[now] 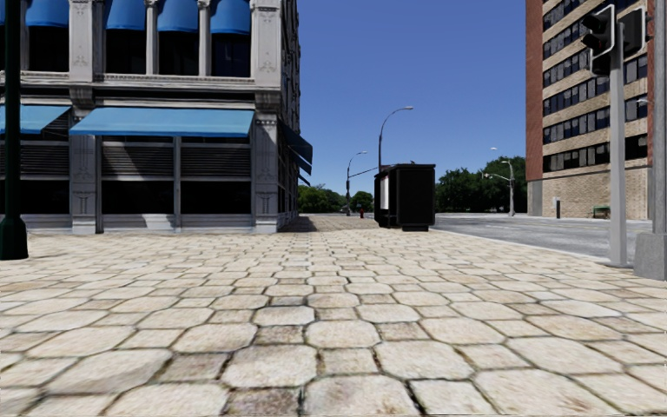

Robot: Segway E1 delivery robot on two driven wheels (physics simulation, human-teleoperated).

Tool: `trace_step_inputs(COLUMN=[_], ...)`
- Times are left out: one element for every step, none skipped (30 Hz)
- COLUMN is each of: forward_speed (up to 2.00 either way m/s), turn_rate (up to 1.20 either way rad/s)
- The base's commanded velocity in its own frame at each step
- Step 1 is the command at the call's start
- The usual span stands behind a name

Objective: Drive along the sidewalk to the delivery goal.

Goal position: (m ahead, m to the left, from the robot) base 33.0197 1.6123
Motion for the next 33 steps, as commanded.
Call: trace_step_inputs(forward_speed=[2.00, 2.00, 2.00, 2.00, 2.00, 2.00, 2.00, 2.00, 2.00, 2.00, 2.00, 2.00, 2.00, 2.00, 2.00, 2.00, 2.00, 2.00, 2.00, 2.00, 2.00, 2.00, 2.00, 2.00, 2.00, 2.00, 2.00, 2.00, 2.00, 2.00, 2.00, 2.00, 2.00], turn_rate=[0.00, 0.00, 0.00, 0.00, 0.00, 0.00, 0.00, 0.00, 0.00, 0.00, 0.00, 0.00, 0.00, 0.00, 0.00, 0.00, 0.00, 0.00, 0.00, 0.00, 0.00, 0.00, 0.00, 0.00, 0.00, 0.00, 0.00, 0.00, 0.00, 0.00, 0.00, 0.00, 0.00])
